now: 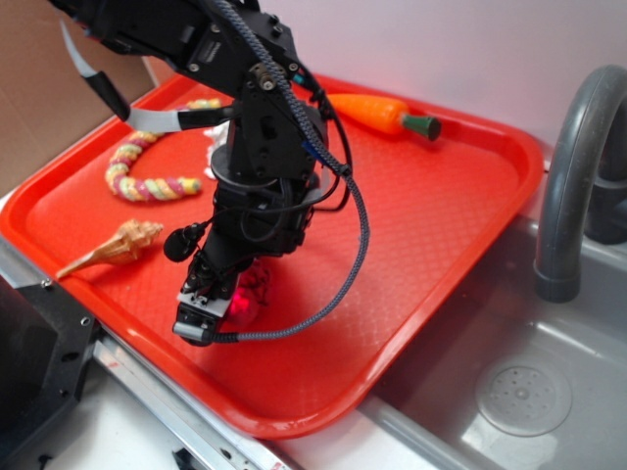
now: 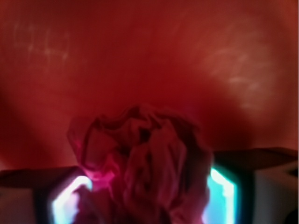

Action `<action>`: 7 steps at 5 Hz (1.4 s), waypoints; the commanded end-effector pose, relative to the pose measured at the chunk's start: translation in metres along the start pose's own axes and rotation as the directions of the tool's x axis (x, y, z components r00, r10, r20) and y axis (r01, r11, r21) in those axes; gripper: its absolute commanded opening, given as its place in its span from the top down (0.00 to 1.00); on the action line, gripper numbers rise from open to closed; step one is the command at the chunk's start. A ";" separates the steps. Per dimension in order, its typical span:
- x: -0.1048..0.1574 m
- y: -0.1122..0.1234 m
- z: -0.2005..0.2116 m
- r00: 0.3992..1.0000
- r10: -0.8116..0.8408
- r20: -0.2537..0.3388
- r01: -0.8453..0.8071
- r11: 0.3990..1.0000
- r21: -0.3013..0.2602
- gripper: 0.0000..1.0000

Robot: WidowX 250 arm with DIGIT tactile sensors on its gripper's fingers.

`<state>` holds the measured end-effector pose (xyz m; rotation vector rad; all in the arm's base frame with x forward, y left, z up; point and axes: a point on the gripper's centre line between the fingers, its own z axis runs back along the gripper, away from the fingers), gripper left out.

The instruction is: Grab the red paper.

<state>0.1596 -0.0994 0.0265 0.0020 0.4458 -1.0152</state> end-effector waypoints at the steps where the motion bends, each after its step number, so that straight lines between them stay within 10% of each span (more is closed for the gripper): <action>1: -0.016 -0.008 0.005 0.993 0.066 0.094 -0.067 0.998 0.007 1.00; 4: -0.080 0.001 0.123 0.650 0.704 0.286 -0.743 0.668 0.041 1.00; 7: -0.093 -0.008 0.154 0.475 0.780 0.406 -0.841 0.539 -0.051 1.00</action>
